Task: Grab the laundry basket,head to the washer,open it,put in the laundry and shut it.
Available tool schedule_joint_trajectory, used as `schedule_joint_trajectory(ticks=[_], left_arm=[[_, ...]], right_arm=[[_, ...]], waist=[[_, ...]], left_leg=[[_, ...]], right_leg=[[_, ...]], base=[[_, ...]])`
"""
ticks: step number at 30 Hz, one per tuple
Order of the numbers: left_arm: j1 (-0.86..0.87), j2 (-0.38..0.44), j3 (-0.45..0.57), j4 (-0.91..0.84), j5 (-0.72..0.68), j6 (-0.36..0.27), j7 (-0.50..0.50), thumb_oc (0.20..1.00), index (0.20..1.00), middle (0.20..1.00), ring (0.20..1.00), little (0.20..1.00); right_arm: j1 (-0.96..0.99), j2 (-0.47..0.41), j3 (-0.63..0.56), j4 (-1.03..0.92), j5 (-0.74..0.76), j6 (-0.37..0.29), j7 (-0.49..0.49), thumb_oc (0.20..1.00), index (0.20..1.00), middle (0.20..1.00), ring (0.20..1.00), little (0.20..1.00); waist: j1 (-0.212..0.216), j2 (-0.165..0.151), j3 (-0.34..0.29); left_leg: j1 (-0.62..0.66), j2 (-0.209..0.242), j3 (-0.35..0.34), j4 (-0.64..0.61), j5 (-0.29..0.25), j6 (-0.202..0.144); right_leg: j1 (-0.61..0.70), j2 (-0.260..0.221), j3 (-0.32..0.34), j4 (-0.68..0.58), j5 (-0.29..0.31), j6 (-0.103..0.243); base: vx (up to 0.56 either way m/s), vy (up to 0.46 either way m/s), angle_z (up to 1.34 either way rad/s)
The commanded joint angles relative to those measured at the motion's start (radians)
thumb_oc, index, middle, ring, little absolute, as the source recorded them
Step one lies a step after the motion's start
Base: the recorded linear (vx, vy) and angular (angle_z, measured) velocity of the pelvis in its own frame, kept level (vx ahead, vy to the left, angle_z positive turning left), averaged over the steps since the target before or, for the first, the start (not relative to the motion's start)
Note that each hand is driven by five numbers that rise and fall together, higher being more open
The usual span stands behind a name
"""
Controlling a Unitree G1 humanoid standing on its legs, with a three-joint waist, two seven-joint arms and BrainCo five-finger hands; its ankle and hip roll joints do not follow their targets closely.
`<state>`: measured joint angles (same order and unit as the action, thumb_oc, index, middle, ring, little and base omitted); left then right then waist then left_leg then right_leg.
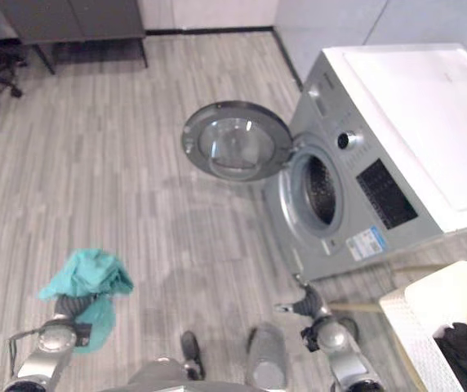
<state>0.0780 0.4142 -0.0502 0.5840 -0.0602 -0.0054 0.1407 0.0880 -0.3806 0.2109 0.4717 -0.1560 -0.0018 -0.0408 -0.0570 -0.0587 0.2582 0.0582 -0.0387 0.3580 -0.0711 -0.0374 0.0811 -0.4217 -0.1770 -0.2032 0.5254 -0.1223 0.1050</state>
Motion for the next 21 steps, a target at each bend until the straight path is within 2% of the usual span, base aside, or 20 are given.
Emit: schedule_joint_trajectory(ticks=[1,3,5,6,7,8,9,10,11,12,13,15,16,17,19,20,21], left_arm=[[0.008,-0.014,-0.012,-0.032,0.02,-0.036,0.0,0.2,0.2,0.2,0.2,0.2],[0.001,-0.028,-0.02,-0.023,0.024,-0.033,0.0,0.2,0.2,0.2,0.2,0.2],[0.005,-0.032,-0.03,-0.028,0.045,-0.033,-0.009,0.2,0.2,0.2,0.2,0.2],[0.005,-0.032,-0.03,-0.028,0.045,-0.033,-0.009,0.2,0.2,0.2,0.2,0.2],[0.026,-0.04,-0.057,-0.051,0.066,-0.032,-0.03,0.2,0.2,0.2,0.2,0.2],[0.022,-0.044,-0.06,-0.043,0.065,-0.033,-0.034,0.2,0.2,0.2,0.2,0.2],[0.022,-0.045,-0.06,-0.043,0.065,-0.033,-0.034,0.2,0.2,0.2,0.2,0.2],[0.025,-0.049,-0.081,-0.056,0.062,-0.033,-0.053,0.2,0.2,0.2,0.2,0.2],[0.025,-0.051,-0.088,-0.055,0.062,-0.035,-0.06,0.2,0.2,0.2,0.2,0.2],[0.022,-0.054,-0.096,-0.052,0.065,-0.035,-0.062,0.2,0.2,0.2,0.2,0.2],[0.018,-0.057,-0.103,-0.053,0.068,-0.035,-0.066,0.2,0.2,0.2,0.2,0.2],[0.008,-0.061,-0.115,-0.058,0.069,-0.034,-0.068,0.2,0.2,0.2,0.2,0.2],[-0.006,-0.061,-0.13,-0.067,0.072,-0.035,-0.073,0.2,0.2,0.2,0.2,0.2],[-0.008,-0.06,-0.137,-0.076,0.073,-0.038,-0.075,0.2,0.2,0.2,0.2,0.2],[-0.012,-0.054,-0.152,-0.097,0.073,-0.044,-0.074,0.2,0.2,0.2,0.2,0.2],[-0.012,-0.054,-0.152,-0.097,0.073,-0.044,-0.074,0.2,0.2,0.2,0.2,0.2],[-0.016,-0.057,-0.162,-0.104,0.068,-0.052,-0.068,0.2,0.2,0.2,0.2,0.2]], right_arm=[[-0.028,-0.042,-0.013,-0.014,0.002,-0.022,-0.016,1.0,1.0,1.0,1.0,1.0],[-0.026,-0.042,-0.011,-0.004,-0.003,-0.018,-0.016,1.0,1.0,1.0,1.0,1.0],[-0.018,-0.048,-0.013,0.006,-0.015,-0.017,-0.017,1.0,1.0,1.0,1.0,1.0],[-0.018,-0.049,-0.013,0.006,-0.015,-0.017,-0.017,1.0,1.0,1.0,1.0,1.0],[0.009,-0.047,-0.017,0.007,-0.015,-0.021,-0.007,1.0,1.0,1.0,1.0,1.0],[0.012,-0.053,-0.025,0.01,-0.018,-0.024,-0.011,1.0,1.0,1.0,1.0,1.0],[0.012,-0.054,-0.026,0.01,-0.018,-0.024,-0.011,1.0,1.0,1.0,1.0,1.0],[0.022,-0.064,-0.04,0.004,-0.007,-0.025,-0.014,1.0,1.0,1.0,1.0,1.0],[0.023,-0.075,-0.047,-0.006,-0.002,-0.025,-0.014,1.0,1.0,1.0,1.0,1.0],[0.025,-0.081,-0.05,-0.004,-0.001,-0.025,-0.017,1.0,1.0,1.0,1.0,1.0],[0.025,-0.088,-0.054,-0.001,-0.003,-0.024,-0.016,1.0,1.0,1.0,1.0,1.0],[0.018,-0.095,-0.055,0.006,-0.003,-0.024,-0.022,1.0,1.0,1.0,1.0,1.0],[0.007,-0.102,-0.06,0.005,0.001,-0.027,-0.029,1.0,1.0,1.0,1.0,1.0],[0.005,-0.106,-0.063,0.004,0.004,-0.028,-0.03,1.0,1.0,1.0,1.0,1.0],[-0.002,-0.112,-0.059,0.005,0.011,-0.033,-0.037,1.0,1.0,1.0,1.0,1.0],[-0.002,-0.112,-0.06,0.005,0.011,-0.033,-0.037,1.0,1.0,1.0,1.0,1.0],[-0.013,-0.11,-0.044,0.014,0.009,-0.038,-0.038,1.0,1.0,1.0,1.0,1.0]], waist=[[-0.017,0.028,0.018],[-0.02,0.019,0.013],[-0.026,0.027,0.005],[-0.026,0.028,0.005],[-0.04,0.025,-0.023],[-0.046,0.028,-0.032],[-0.047,0.03,-0.032],[-0.062,0.024,-0.041],[-0.061,0.027,-0.041],[-0.061,0.026,-0.042],[-0.059,0.025,-0.041],[-0.058,0.016,-0.04],[-0.06,-0.011,-0.042],[-0.057,-0.015,-0.042],[-0.045,-0.021,-0.037],[-0.045,-0.023,-0.039],[-0.026,-0.018,-0.023]], left_leg=[[0.013,0.026,-0.106,0.062,-0.125,-0.044],[0.044,0.011,-0.116,0.068,-0.149,-0.05],[0.075,0.016,-0.13,0.087,-0.191,-0.056],[0.075,0.017,-0.13,0.087,-0.191,-0.056],[0.084,0.026,-0.142,0.153,-0.215,-0.076],[0.072,0.046,-0.129,0.206,-0.189,-0.103],[0.07,0.049,-0.131,0.21,-0.19,-0.105],[0.025,0.098,-0.102,0.368,-0.132,-0.144],[-0.004,0.118,-0.108,0.452,-0.104,-0.162],[-0.021,0.124,-0.114,0.492,-0.078,-0.169],[-0.041,0.131,-0.121,0.511,-0.075,-0.169],[-0.079,0.128,-0.13,0.519,-0.091,-0.16],[-0.142,0.112,-0.136,0.467,-0.108,-0.129],[-0.151,0.109,-0.143,0.439,-0.118,-0.125],[-0.195,0.087,-0.215,0.357,-0.087,-0.128],[-0.196,0.084,-0.214,0.351,-0.08,-0.128],[-0.216,0.057,-0.322,0.276,-0.03,-0.145]], right_leg=[[0.093,0.035,-0.058,-0.239,0.092,0.03],[0.068,0.028,-0.117,-0.342,0.138,0.045],[0.086,0.025,-0.185,-0.378,0.13,0.049],[0.087,0.025,-0.185,-0.378,0.13,0.049],[0.138,0.039,-0.158,-0.385,0.122,0.018],[0.163,0.044,-0.168,-0.394,0.121,0.011],[0.165,0.046,-0.17,-0.397,0.122,0.01],[0.221,0.07,-0.162,-0.427,0.111,-0.017],[0.246,0.098,-0.144,-0.444,0.099,-0.036],[0.271,0.113,-0.127,-0.458,0.084,-0.051],[0.291,0.123,-0.112,-0.473,0.073,-0.06],[0.31,0.122,-0.093,-0.485,0.066,-0.062],[0.323,0.107,-0.057,-0.501,0.078,-0.058],[0.331,0.111,-0.035,-0.501,0.075,-0.054],[0.352,0.131,0.034,-0.493,0.062,-0.055],[0.349,0.129,0.034,-0.494,0.064,-0.055],[0.373,0.162,0.104,-0.486,0.056,-0.051]], base=[[0.35,-0.085,0.22],[0.41,-0.138,0.07],[0.3,-0.124,0.18],[0.4,-0.206,0.31],[0.41,-0.243,0.42],[0.41,-0.249,0.59],[0.29,-0.266,0.67],[0.26,-0.263,0.6],[0.34,-0.304,0.42],[0.22,-0.162,0.05],[0.14,-0.08,-0.36],[0.13,-0.036,-0.79],[0.18,0.001,-0.9],[0.18,0.058,-0.84],[0.16,0.068,-0.92],[0.14,0.093,-1.71],[0.1,0.11,-1.99]])
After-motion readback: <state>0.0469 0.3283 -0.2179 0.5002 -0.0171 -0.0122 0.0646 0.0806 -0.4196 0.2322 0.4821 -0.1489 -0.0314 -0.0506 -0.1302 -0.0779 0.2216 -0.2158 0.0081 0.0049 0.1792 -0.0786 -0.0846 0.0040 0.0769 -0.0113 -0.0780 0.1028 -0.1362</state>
